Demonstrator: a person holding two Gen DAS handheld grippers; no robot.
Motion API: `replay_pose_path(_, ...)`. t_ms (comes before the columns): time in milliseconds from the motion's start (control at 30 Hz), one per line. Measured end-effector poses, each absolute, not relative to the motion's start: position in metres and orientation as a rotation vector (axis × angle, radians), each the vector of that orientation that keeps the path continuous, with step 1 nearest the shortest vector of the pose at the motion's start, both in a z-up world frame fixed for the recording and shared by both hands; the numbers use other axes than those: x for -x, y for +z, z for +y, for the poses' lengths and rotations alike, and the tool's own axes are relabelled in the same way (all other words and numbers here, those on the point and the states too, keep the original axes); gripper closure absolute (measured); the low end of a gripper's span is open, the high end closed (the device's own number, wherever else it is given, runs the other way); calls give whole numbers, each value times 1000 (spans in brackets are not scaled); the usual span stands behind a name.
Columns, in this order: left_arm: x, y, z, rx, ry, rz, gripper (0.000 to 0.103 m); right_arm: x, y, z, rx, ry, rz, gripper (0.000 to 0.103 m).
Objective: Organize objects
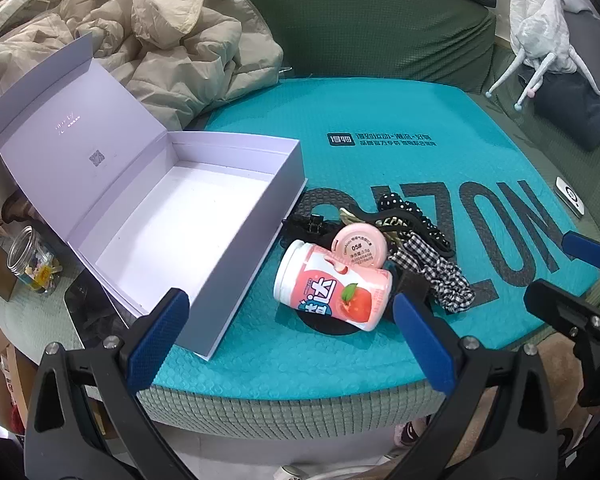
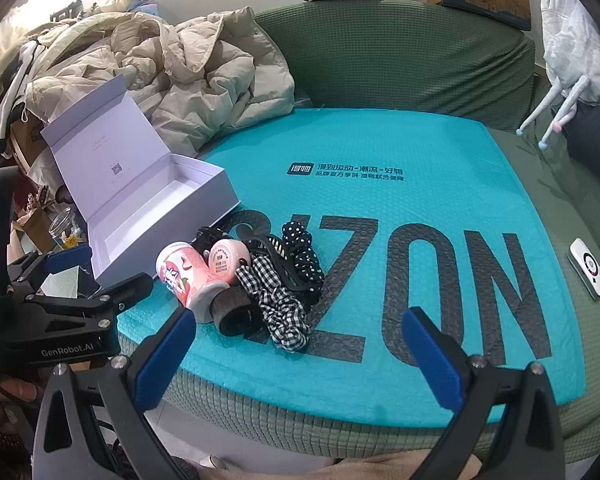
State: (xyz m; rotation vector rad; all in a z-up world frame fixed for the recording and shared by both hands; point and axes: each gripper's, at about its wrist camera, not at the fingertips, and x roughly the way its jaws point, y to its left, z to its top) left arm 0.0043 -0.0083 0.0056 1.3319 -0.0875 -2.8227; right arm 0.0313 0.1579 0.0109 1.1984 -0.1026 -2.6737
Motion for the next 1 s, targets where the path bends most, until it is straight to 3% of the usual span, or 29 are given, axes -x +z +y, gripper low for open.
replay_pose_path(1000,-2,2,-10,-1359,-2813,-88,1,-30,6,156,-1227,-2670,-101,0)
